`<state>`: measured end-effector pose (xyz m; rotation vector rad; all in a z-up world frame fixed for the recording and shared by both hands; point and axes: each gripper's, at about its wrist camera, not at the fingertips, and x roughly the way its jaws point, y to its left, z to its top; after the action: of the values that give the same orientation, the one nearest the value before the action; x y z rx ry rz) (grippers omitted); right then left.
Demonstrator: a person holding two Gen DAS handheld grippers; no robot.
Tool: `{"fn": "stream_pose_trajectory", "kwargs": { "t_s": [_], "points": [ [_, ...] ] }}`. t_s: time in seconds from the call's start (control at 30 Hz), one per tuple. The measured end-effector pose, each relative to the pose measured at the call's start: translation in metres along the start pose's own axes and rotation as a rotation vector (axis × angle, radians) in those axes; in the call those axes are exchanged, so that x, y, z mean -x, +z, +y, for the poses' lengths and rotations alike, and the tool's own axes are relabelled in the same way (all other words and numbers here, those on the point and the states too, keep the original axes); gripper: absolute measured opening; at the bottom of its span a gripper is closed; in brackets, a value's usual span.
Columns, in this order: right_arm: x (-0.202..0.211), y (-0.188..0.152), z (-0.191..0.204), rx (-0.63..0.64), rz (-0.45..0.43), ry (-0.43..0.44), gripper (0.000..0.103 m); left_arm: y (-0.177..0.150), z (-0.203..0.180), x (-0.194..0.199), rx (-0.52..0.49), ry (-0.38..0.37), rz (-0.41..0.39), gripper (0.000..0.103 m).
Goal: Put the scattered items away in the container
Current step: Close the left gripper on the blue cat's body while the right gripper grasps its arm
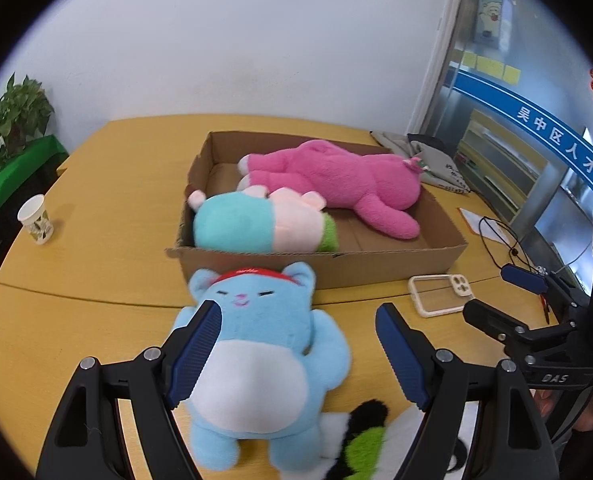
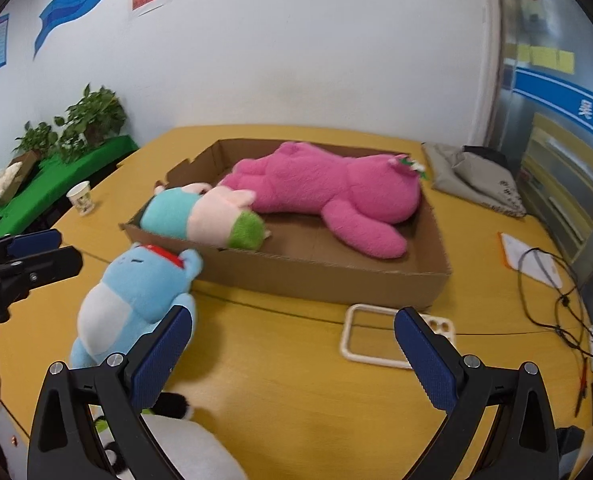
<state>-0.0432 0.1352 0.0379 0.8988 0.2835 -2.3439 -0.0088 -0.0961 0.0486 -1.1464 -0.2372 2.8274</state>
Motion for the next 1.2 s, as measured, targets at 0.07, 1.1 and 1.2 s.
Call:
{"fn": "stream_pose_trajectory", "kwargs": {
  "t_s": [0.07, 1.1, 1.2],
  "points": [
    [-0.009, 0.003, 0.009, 0.022, 0.008, 0.073, 0.103, -0.003, 0.015, -0.008, 0.0, 0.032, 0.006, 0.079],
    [-0.195, -0.022, 0.051, -0.008, 0.498, 0.561, 0.102, -0.042, 0.145, -0.118, 0.237, -0.089, 0.351, 0.033],
    [-0.191, -0.022, 0.057, 0.006, 0.473, 0.586, 0.085, -0.04, 0.136, -0.118, 0.202, -0.065, 0.354, 0.029]
  ]
}}
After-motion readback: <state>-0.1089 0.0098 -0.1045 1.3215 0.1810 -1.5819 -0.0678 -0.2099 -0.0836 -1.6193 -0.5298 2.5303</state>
